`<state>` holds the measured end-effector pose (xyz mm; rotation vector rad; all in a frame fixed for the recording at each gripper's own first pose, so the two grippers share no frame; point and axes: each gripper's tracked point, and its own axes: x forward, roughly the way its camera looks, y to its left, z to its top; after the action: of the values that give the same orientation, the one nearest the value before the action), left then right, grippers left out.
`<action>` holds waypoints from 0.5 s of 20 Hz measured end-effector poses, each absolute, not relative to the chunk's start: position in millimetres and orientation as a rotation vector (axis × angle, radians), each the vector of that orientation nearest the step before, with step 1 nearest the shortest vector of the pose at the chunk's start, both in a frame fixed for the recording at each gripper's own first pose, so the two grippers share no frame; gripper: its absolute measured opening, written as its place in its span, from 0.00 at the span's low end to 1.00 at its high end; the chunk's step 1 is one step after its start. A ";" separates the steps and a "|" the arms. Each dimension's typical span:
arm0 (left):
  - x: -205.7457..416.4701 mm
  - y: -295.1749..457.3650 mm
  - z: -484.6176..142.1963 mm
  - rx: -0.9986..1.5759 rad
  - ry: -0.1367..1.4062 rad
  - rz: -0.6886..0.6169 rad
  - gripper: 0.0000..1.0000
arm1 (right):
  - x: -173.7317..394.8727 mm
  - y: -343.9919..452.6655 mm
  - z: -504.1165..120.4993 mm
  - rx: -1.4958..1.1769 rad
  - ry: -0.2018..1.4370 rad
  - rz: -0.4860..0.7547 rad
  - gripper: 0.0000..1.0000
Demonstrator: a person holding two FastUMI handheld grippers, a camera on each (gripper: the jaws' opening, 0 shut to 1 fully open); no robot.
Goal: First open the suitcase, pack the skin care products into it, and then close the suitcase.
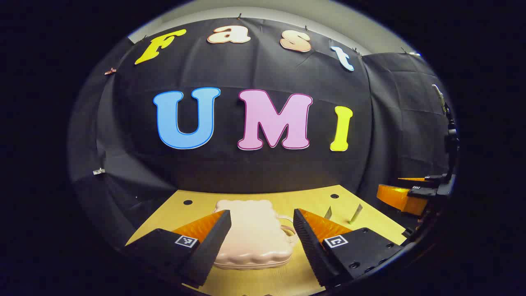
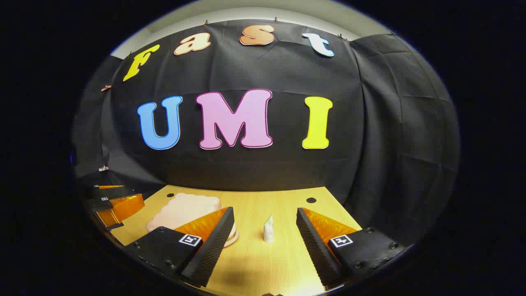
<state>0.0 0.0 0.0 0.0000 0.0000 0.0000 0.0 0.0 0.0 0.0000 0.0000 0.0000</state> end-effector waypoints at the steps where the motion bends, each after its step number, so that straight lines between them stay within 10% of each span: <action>1: 3.9 -2.1 -2.1 -0.001 0.008 0.000 0.96 | 3.1 -2.1 -2.2 -0.004 0.008 0.003 0.97; 10: 32.2 -24.4 -13.2 0.004 0.061 0.011 0.96 | 27.1 -27.7 -12.4 0.026 0.047 0.004 0.96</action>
<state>32.2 -24.4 -13.2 0.0040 0.0606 0.0113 27.1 -27.7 -12.4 0.0259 0.0466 0.0036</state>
